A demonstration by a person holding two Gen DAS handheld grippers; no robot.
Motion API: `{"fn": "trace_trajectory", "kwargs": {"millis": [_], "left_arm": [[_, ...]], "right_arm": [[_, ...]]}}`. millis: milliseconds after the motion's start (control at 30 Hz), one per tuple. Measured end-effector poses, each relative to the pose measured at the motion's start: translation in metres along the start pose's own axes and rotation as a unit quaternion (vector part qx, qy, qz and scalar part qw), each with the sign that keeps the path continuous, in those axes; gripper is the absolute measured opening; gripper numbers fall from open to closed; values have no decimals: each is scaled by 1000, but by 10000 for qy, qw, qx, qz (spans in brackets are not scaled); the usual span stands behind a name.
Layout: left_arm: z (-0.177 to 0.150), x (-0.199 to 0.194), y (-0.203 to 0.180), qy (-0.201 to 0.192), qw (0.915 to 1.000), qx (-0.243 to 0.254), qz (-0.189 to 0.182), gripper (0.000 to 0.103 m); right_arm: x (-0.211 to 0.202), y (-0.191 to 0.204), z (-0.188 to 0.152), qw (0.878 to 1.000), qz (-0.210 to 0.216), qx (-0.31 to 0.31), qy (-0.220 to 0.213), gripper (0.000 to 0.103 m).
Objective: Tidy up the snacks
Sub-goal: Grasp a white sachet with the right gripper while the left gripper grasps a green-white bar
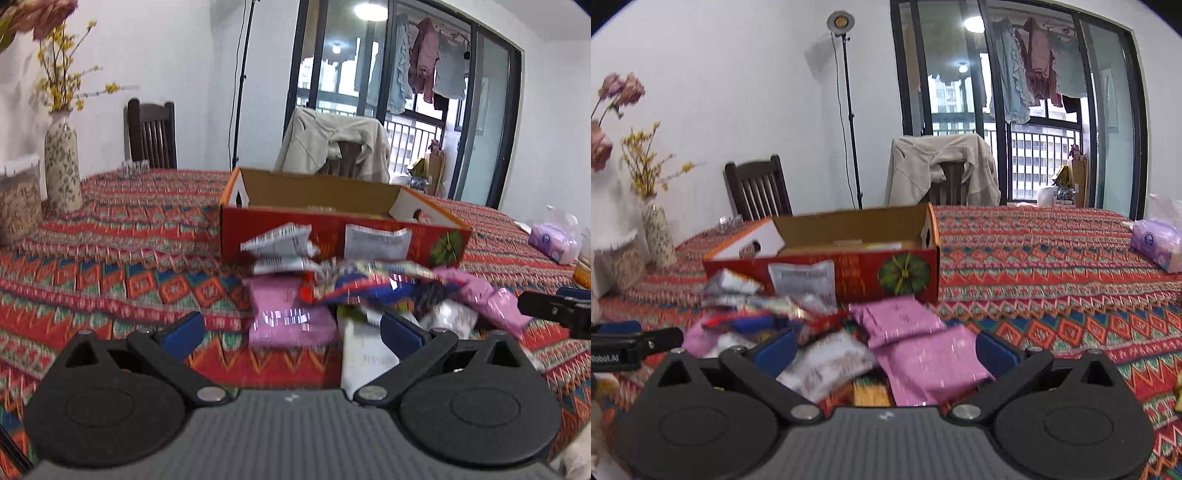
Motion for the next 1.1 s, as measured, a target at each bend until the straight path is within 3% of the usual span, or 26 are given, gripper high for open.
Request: {"fn": "trace_trajectory", "kwargs": {"millis": [267, 400, 500, 700, 800, 833, 1100], "left_arm": [[-13, -10, -3, 106, 9998, -31, -170, 103], [-14, -10, -5, 123, 9997, -41, -217, 103], [-16, -9, -6, 146, 9996, -57, -236, 103], [-18, -3, -7, 212, 9992, -92, -317, 103], [-19, -2, -10, 226, 9991, -54, -361, 103], [-20, -2, -10, 229, 9990, -49, -368, 103], [-20, -2, -15, 227, 9991, 47, -351, 103]], "right_arm": [[7, -3, -22, 9983, -66, 138, 565, 102], [13, 0, -27, 9976, -24, 187, 668, 84], [19, 3, -32, 9975, -34, 150, 682, 55], [24, 12, -41, 9976, -222, -317, 567, 52], [22, 12, -41, 9979, -158, -327, 539, 46], [20, 14, -42, 9980, -139, -352, 514, 39], [3, 32, -38, 9974, 338, -618, 180, 39]]}}
Point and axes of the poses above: each gripper's, at about its wrist camera, not at the fingertips, and x roughly the way its jaws point, y to its left, z to its top, the point moved 1 cm from there along x, roughly the way its jaws point, and after that the axes turned 3 degrees about z, right-handed, at the moved point
